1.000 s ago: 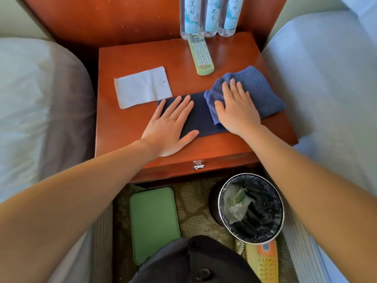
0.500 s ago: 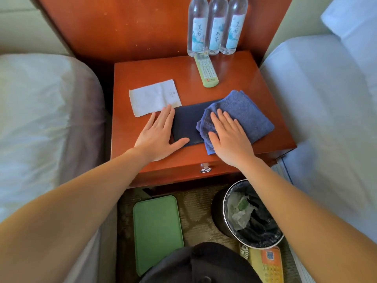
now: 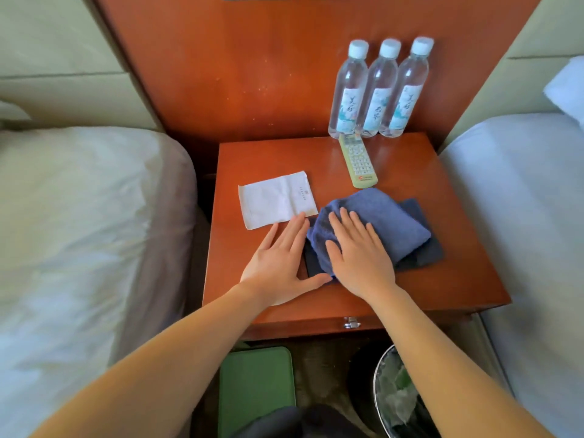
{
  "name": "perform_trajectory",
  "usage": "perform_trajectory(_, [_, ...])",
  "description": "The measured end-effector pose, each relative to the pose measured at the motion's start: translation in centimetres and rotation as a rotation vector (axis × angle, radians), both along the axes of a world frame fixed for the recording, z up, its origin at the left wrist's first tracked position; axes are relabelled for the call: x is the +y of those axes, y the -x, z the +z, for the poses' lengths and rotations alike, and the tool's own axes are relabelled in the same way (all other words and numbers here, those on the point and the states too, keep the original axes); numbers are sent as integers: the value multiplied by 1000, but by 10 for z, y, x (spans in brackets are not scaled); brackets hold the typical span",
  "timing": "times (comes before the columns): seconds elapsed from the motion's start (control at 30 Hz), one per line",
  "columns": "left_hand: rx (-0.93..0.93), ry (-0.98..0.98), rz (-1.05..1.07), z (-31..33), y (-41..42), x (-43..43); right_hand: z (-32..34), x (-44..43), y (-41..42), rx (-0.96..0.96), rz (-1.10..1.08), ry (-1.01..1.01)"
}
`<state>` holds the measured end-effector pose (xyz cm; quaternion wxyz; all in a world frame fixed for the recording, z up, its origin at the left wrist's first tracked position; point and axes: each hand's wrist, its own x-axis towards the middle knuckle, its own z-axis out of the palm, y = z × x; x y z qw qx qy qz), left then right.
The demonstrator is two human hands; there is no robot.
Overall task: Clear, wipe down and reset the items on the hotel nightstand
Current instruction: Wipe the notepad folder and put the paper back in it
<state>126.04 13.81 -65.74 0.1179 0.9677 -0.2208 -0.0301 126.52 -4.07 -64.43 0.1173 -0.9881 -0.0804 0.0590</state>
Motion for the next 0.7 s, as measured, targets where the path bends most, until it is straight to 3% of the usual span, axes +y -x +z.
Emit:
perform_trajectory(0.17, [-1,-15,-31,-2,-2,2,-3,-18,6,11,197,-23])
perform_trajectory(0.3, [39,-41,-19,1,0,0,-3,-70,-6,-14,-4,58])
perform_trajectory(0.43, [47,-67,-20,2,0,0,2,-53,-9,-5,-141,105])
perform_trajectory(0.7, [17,-25,-39,-2,0,0,1,9,14,24,118,15])
